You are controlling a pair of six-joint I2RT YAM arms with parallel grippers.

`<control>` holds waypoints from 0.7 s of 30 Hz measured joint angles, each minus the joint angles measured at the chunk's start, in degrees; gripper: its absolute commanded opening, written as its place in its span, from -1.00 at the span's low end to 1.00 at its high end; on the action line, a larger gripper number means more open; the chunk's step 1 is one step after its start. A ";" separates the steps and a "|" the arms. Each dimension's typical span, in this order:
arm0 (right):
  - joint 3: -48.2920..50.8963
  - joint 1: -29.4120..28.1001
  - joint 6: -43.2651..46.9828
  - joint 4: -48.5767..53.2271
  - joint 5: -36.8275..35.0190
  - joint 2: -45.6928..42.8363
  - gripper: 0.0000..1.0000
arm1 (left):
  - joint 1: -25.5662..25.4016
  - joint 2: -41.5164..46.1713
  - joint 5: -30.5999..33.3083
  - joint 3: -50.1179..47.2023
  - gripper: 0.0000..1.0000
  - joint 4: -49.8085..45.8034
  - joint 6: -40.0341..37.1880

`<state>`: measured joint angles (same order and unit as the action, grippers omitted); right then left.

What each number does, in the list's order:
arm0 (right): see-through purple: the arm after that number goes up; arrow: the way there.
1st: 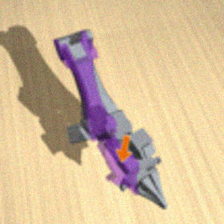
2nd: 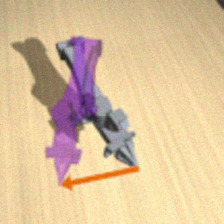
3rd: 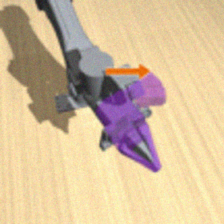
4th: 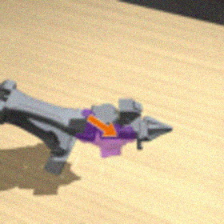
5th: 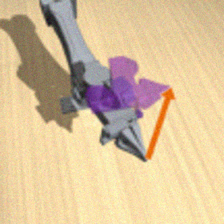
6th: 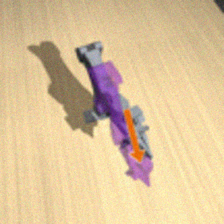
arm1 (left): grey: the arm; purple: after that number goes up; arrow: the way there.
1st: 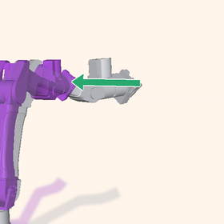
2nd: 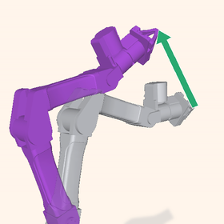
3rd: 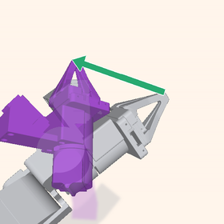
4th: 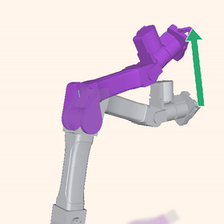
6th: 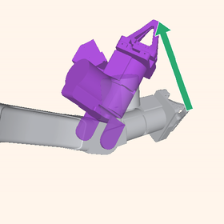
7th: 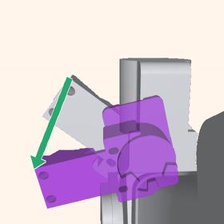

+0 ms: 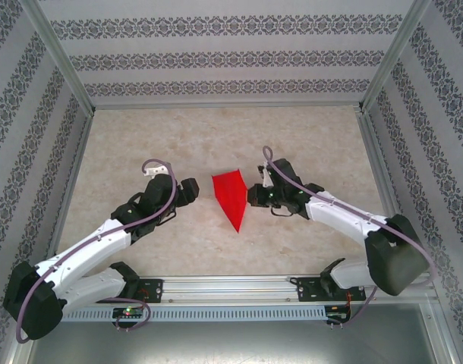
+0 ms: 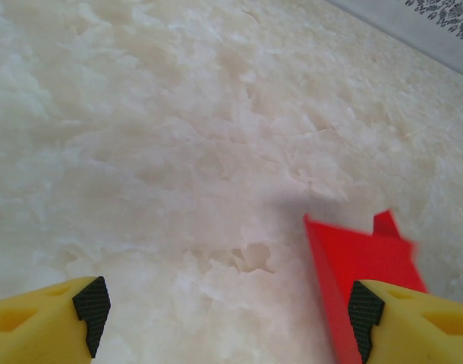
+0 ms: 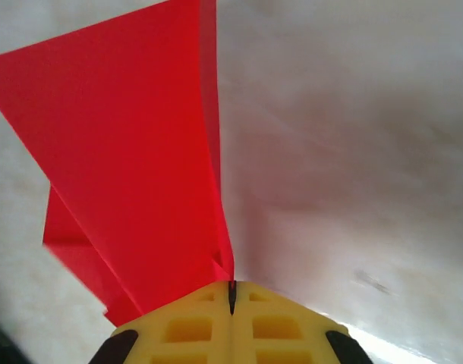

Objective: Fold a paper plane with a square sheet of paper (fold left side to right side)
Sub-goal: Place the paper plane at the center of the table.

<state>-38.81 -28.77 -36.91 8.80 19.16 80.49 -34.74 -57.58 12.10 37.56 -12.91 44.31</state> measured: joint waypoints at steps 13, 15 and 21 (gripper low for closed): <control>0.74 4.79 7.06 12.61 -5.03 -11.67 -0.04 | 0.00 -2.54 -1.20 1.49 0.71 0.00 -0.50; -1.05 3.17 7.30 14.99 -5.40 -13.20 0.07 | 0.00 -3.17 -1.33 1.49 0.79 0.00 -0.63; -4.48 -5.62 5.64 17.84 -5.95 -9.81 0.17 | 0.00 -4.85 -1.81 1.49 0.95 0.90 -1.05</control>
<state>-43.29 -34.39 -31.27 26.63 13.21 70.67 -34.74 -62.43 10.28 39.05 -12.01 43.27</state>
